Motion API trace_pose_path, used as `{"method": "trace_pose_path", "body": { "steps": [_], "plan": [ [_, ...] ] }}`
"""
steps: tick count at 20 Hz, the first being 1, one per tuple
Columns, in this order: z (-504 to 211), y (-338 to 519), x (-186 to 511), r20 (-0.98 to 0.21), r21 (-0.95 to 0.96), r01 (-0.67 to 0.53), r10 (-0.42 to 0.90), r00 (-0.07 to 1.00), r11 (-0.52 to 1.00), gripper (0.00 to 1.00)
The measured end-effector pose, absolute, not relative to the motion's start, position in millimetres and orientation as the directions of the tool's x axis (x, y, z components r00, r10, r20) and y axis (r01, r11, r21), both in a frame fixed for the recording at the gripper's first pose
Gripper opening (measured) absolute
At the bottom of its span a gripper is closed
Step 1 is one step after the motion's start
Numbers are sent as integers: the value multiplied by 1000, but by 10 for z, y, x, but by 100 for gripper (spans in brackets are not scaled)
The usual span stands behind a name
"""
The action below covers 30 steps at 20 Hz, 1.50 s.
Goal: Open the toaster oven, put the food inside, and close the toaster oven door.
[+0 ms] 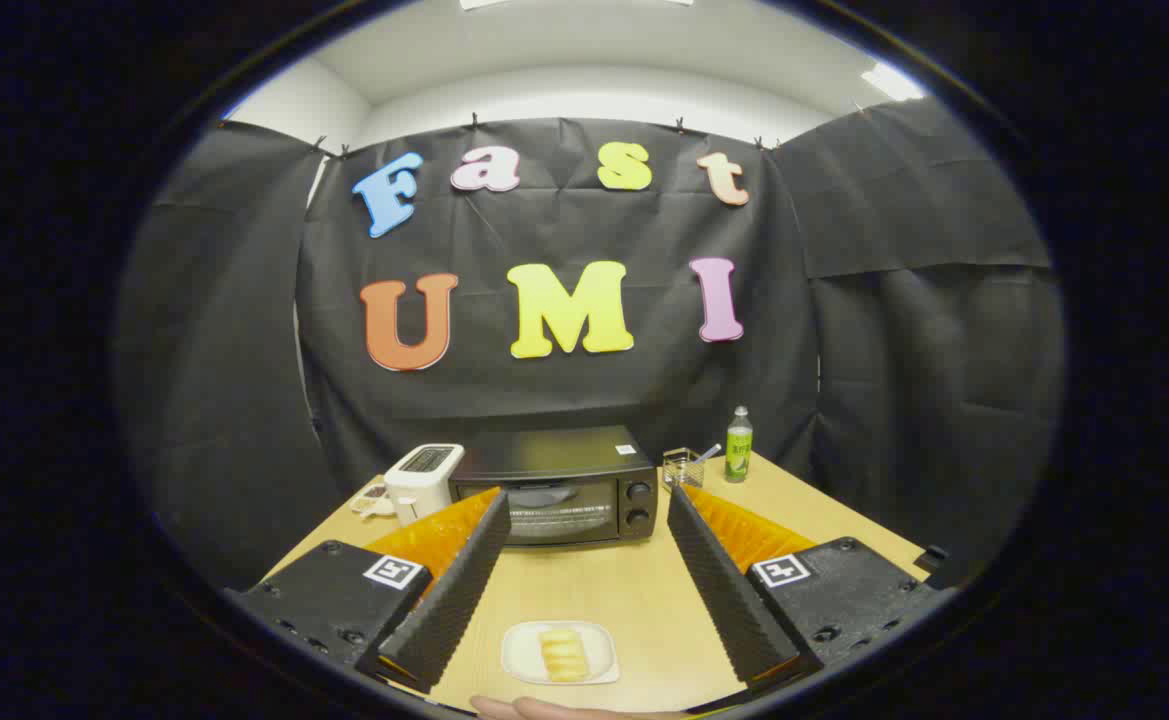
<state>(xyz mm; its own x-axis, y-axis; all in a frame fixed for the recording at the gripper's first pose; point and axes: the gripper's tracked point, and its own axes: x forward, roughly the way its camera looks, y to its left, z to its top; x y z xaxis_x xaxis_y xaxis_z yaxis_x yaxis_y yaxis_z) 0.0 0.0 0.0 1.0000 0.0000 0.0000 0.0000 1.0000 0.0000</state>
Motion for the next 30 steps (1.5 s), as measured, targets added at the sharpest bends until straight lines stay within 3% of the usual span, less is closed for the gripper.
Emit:
{"method": "trace_pose_path", "body": {
  "steps": [16,24,30],
  "plan": [
    [-353,249,512,-48,-4,-19,19,999,1000,100],
    [-858,494,1667,-133,6,-49,49,990,999,100],
    [-773,681,2621,-9,-57,-76,75,997,996,100]
  ]
}}
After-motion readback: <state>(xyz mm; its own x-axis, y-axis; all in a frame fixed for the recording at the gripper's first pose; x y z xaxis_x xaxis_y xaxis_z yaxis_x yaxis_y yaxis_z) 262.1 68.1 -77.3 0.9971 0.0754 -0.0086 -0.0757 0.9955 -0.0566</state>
